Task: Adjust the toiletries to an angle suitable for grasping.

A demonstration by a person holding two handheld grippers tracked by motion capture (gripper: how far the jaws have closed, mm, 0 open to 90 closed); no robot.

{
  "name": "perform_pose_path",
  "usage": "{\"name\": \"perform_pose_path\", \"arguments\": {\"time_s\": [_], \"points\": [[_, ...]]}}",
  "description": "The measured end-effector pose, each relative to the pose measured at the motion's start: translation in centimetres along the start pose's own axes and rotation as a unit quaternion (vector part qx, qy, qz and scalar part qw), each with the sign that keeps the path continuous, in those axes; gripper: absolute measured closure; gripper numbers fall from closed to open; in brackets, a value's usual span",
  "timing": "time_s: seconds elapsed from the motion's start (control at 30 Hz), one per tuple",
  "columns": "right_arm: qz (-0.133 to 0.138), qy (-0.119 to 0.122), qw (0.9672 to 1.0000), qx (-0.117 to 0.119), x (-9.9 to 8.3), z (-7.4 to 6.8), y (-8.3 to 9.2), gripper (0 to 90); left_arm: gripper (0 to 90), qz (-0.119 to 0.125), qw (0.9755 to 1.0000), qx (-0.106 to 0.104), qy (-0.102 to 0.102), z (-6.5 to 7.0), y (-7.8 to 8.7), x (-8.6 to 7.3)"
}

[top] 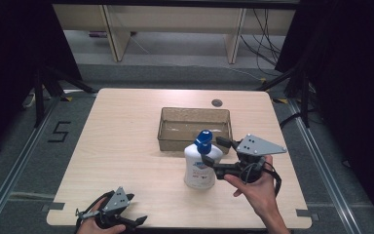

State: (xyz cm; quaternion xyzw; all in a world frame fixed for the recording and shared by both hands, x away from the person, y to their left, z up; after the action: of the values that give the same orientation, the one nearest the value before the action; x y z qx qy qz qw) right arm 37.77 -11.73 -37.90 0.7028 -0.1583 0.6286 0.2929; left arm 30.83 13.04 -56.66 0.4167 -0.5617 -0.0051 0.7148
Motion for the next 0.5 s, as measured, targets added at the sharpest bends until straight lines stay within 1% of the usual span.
{"name": "perform_pose_path", "arguments": {"time_s": [0.03, 0.07, 0.1, 0.13, 0.17, 0.2, 0.23, 0.27, 0.3, 0.33, 0.4, 0.43, 0.47, 0.5], "points": [[-0.001, 0.01, 0.9999, -0.004, 0.0, 0.2, -0.1, 28.5, 15.4, 0.0, 1.0, 0.0, 0.0, 0.0, 0.0, 0.0], [-0.002, 0.003, 1.0, -0.001, 0.0, 0.1, -0.1, 28.5, 15.4, 0.001, 1.0, 0.001, 0.0, 0.0, 0.0, 0.0], [-0.002, 0.001, 1.0, 0.002, 0.0, 0.1, -0.2, 28.6, 15.4, 0.002, 1.0, -0.002, 0.004, 0.1, 0.0, 0.0], [0.002, 0.009, 1.0, 0.002, 0.0, 0.2, -0.3, 28.8, 15.4, 0.002, 1.0, -0.002, 0.003, 0.1, -0.1, 0.0], [0.002, 0.01, 0.9999, -0.001, 0.1, 0.3, -0.3, 28.8, 15.4, 0.003, 1.0, -0.004, 0.007, 0.2, -0.1, 0.0], [0.001, 0.01, 0.9999, -0.002, 0.1, 0.4, -0.4, 28.9, 15.4, 0.001, 1.0, -0.001, -0.001, 0.0, -0.1, 0.0], [0.003, 0.011, 0.9999, -0.004, 0.1, 0.5, -0.5, 29.1, 15.4, -0.001, 1.0, 0.004, -0.001, 0.0, -0.1, 0.0], [0.004, 0.009, 1.0, 0.0, 0.1, 0.4, -0.6, 29.2, 15.4, -0.001, 1.0, 0.0, -0.003, 0.0, -0.1, 0.1], [-0.002, 0.006, 1.0, 0.003, 0.0, 0.4, -0.6, 29.3, 15.4, 0.0, 1.0, 0.0, 0.009, 0.2, -0.1, 0.0], [-0.001, 0.01, 0.9999, 0.002, 0.1, 0.4, -0.7, 29.4, 15.4, -0.001, 1.0, 0.001, 0.0, 0.0, -0.1, 0.0], [0.002, 0.007, 1.0, 0.006, 0.1, 0.3, -0.9, 29.7, 15.4, 0.001, 1.0, 0.001, 0.003, 0.1, -0.1, 0.0], [0.004, 0.008, 1.0, 0.004, 0.2, 0.4, -1.0, 30.0, 15.4, -0.002, 1.0, 0.003, -0.004, -0.1, -0.1, 0.0], [0.003, 0.008, 0.9999, 0.006, 0.2, 0.4, -1.1, 30.2, 15.4, -0.002, 1.0, 0.003, -0.001, 0.0, -0.1, 0.0], [0.0, 0.01, 0.9999, 0.004, 0.1, 0.5, -1.1, 30.3, 15.4, 0.0, 1.0, -0.002, 0.001, 0.2, -0.1, 0.1]]}}
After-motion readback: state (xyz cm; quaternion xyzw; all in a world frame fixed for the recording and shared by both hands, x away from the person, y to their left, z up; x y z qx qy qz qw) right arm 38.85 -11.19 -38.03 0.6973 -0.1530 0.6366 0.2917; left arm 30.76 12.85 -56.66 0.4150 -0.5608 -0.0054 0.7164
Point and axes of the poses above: each handheld gripper's, and its own axes: y roughly backward along the jaws, x roughly out of its top, z roughly to its right, the point moved 9 cm from there along -y, roughly forward along the jaws, and after that the axes turned 5 degrees about z, right-handed, at the moved point
